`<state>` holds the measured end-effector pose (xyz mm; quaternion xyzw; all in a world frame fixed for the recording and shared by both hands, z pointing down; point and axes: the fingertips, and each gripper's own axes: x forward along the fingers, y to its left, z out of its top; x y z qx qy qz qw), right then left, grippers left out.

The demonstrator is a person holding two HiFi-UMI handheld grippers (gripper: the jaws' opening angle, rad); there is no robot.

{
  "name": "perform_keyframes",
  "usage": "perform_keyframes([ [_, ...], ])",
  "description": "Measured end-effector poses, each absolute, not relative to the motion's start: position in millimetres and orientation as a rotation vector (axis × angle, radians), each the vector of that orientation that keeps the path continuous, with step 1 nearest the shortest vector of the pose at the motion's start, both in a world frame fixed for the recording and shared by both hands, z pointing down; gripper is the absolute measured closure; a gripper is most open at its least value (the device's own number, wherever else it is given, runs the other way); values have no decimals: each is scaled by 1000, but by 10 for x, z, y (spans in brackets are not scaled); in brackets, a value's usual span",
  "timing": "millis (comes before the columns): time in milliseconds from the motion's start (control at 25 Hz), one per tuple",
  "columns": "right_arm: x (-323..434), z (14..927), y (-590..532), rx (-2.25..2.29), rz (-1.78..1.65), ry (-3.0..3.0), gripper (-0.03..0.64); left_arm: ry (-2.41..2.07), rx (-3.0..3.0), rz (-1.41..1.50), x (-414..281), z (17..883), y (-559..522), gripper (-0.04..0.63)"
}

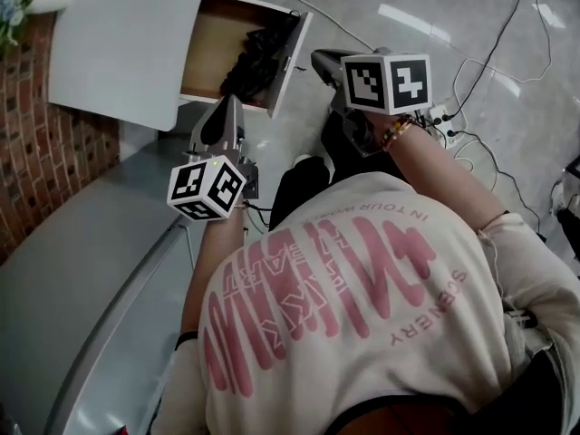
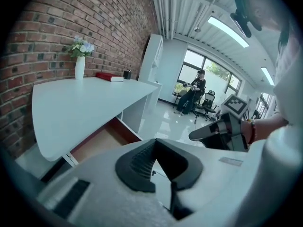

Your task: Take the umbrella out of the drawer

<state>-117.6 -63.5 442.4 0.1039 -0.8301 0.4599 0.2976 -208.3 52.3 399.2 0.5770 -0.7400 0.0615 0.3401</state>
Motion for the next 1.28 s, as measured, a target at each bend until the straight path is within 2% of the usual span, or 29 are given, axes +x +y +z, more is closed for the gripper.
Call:
perform_keyframes([
  [440,-863,5160,-788,371,1357,-2055,606,-1756,1486,452,-2134,4751,319,591],
  [680,-660,5348,-984,446,1418,-2036,606,-1756,1457,419,-2135,5028,162,588],
  [800,-594,5398,-1001,479,1420,-2027,606,-1719,1472,425,-2099,5151,156,535],
  [960,-494,5482,-970,540,1438,-1996,606,-1646,1496,446,-2087,5354,139,500],
  [1120,-444,5492,-944,611,1462,-1973,606,-1568,1517,510,-2129,5570,120,425],
  [1280,-400,5512,-858,665,1502,-1940,606,-1505,1525,610,-2256,5806,107,389],
])
